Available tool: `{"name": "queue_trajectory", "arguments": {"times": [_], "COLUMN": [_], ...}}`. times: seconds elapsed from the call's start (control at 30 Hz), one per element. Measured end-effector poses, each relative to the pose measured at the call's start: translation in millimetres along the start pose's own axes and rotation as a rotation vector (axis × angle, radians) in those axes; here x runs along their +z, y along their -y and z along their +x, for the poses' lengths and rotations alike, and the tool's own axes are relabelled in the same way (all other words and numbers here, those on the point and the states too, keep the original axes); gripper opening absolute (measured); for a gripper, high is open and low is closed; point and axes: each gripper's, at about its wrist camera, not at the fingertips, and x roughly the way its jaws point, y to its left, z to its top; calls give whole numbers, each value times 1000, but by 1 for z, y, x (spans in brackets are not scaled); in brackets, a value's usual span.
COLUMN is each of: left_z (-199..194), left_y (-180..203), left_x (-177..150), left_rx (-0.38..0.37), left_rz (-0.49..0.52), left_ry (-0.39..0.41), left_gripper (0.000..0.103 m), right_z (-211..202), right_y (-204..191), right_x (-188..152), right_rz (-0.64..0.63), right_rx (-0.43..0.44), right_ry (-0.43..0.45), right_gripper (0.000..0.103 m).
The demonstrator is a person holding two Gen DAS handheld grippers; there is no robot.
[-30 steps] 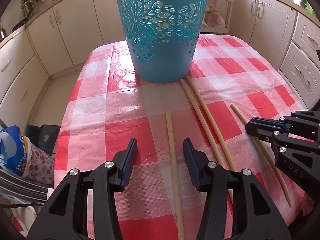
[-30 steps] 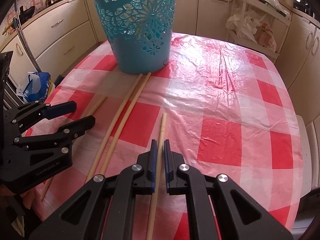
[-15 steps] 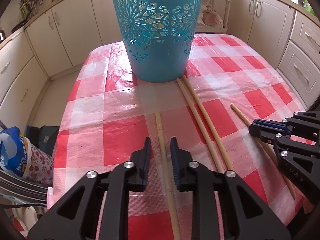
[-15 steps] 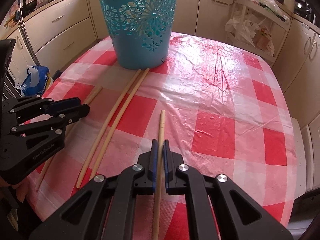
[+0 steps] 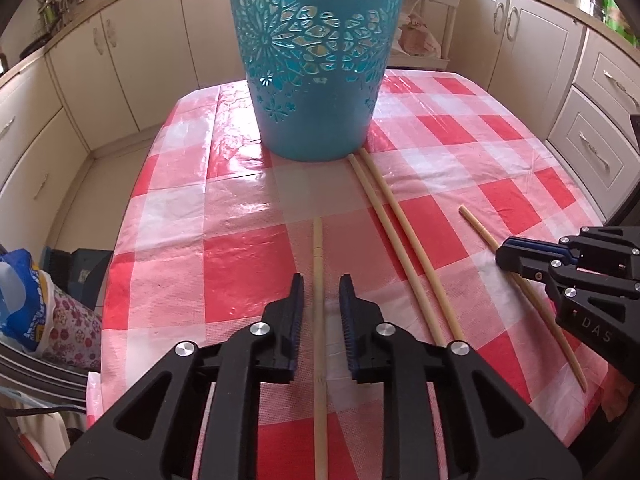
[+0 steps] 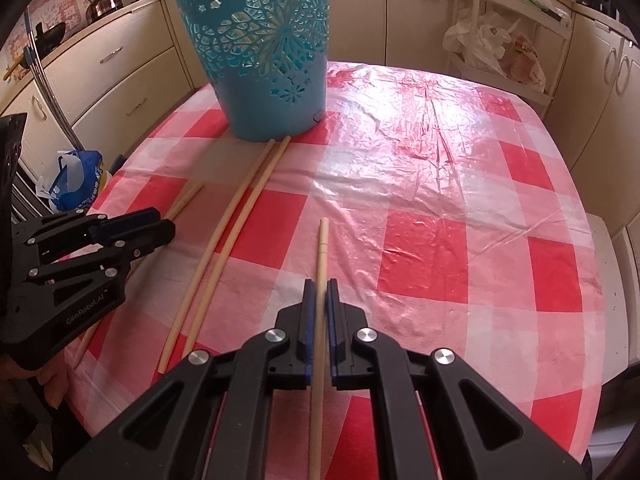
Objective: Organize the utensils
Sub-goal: 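Close the right gripper on a wooden stick while the left gripper grasps another, then lift both held sticks upright and carry them above the teal basket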
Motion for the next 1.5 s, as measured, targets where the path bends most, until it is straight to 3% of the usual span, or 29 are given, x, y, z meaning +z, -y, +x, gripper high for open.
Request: {"name": "queue_trajectory", "arguments": {"times": [0.1,0.17,0.27,0.5,0.63,0.73,0.8,0.9,1.0,1.07,1.17,1.3,1.5], "left_z": [-1,-1,-3,-2,-2,-2,-2,-2,-2,-6,-26,-61,-116], "left_y": [2,1,-3,-7,-7,-7,-7,-4,-5,-11,-25,-47,-66], "left_x": [-2,-3,-2,-3,-4,-3,-2,-3,-2,-1,5,18,44], "left_rx": [9,-3,-28,-43,-43,-44,-44,-31,-36,-74,-123,-183,-246], "left_rz": [8,6,-11,-19,-23,-27,-27,-15,-12,-48,-98,-156,-201], "left_ry": [11,12,4,11,14,7,2,6,7,10,82,206,387], "left_gripper": [18,5,5,5,5,6,6,6,5,5,5,5,5], "right_z": [0,0,-2,-2,-1,0,1,1,0,-2,-12,-40,-89], "right_y": [-6,-5,2,6,1,-2,-8,-13,-9,-1,11,21,18], "right_x": [-1,-2,-2,-2,-1,0,0,-2,-2,-2,0,8,30], "right_rz": [-31,-17,46,51,24,0,-42,-72,-29,45,157,257,282], "right_rx": [-31,-27,22,28,10,25,4,-21,-6,59,150,270,326], "right_ry": [11,16,17,16,9,-6,-10,1,6,1,34,143,308], "right_gripper": [6,6,6,6,6,15,15,15,6,6,6,6,6]}}
